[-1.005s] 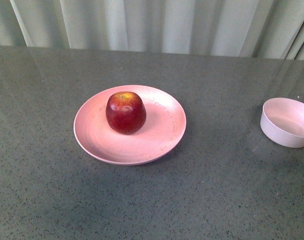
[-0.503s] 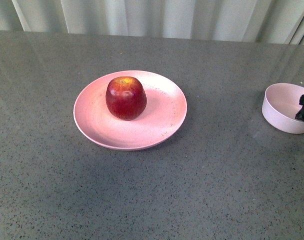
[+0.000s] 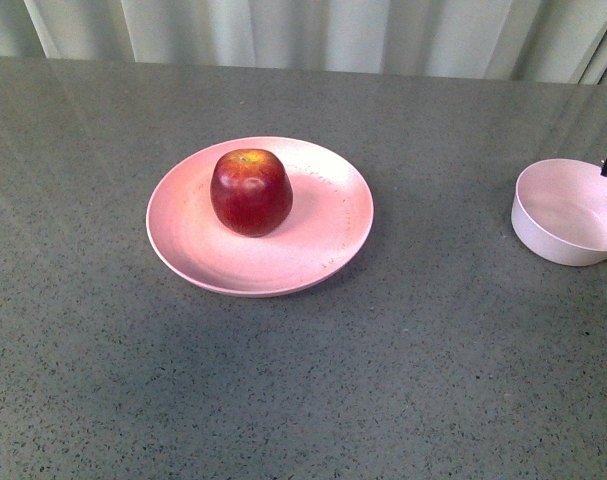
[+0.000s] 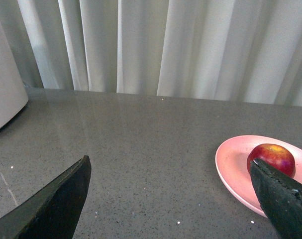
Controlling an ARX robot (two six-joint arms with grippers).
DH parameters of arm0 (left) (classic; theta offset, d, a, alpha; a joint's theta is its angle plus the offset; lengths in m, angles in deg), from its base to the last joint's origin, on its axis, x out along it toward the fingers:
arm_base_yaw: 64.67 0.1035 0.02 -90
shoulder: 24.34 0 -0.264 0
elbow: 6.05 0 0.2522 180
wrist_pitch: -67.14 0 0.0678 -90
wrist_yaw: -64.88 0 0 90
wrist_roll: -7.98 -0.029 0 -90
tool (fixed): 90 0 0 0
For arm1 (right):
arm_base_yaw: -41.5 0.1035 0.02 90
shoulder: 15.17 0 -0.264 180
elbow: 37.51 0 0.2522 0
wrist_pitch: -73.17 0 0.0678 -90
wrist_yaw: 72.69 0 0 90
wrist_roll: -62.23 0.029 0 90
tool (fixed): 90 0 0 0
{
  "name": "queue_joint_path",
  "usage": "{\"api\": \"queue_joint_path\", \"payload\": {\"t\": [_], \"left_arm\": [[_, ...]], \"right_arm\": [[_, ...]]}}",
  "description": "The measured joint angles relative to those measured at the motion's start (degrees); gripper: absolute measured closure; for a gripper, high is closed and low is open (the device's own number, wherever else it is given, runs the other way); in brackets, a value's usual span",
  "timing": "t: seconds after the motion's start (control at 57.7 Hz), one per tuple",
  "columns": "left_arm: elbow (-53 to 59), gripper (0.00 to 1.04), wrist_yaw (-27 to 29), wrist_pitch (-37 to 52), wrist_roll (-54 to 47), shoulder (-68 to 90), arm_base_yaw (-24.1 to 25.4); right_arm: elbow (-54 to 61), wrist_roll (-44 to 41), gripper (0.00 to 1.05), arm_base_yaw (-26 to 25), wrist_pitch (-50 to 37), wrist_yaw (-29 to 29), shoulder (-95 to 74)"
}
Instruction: Move apple from plate to bowl
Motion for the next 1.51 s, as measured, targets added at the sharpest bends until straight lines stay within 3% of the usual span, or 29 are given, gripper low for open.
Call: {"api": "queue_joint_path", "payload": {"t": [0.555, 0.832, 1.057, 1.213, 1.352, 1.421, 1.508], "left_arm": [[0.0, 0.09, 0.0, 0.0, 0.0, 0.0, 0.0], [0.0, 0.09, 0.0, 0.0, 0.0, 0.0, 0.0], [0.0, 0.09, 0.0, 0.0, 0.0, 0.0, 0.0], [0.0, 0.09, 0.0, 0.0, 0.0, 0.0, 0.0], [0.0, 0.09, 0.0, 0.0, 0.0, 0.0, 0.0], [0.0, 0.09, 0.0, 0.0, 0.0, 0.0, 0.0], [0.0, 0.09, 0.0, 0.0, 0.0, 0.0, 0.0]], "right_arm": [[-3.8, 3.6, 1.03, 13.2, 3.2, -0.8, -0.6], [-4.4, 4.4, 1.03, 14.1, 3.4, 0.6, -3.6], [-2.8, 4.4, 0.61, 13.3, -1.4, -1.0, -1.8], [-0.1, 2.9, 0.39, 12.2, -4.9, -1.8, 3.3], [6.5, -0.8, 0.19, 11.2, -12.1, -3.2, 11.0], [13.3, -6.3, 0.29, 10.8, -28.8, 2.6, 13.2], [23.0, -11.1, 0.41, 8.9, -44.9, 2.3, 16.5]]}}
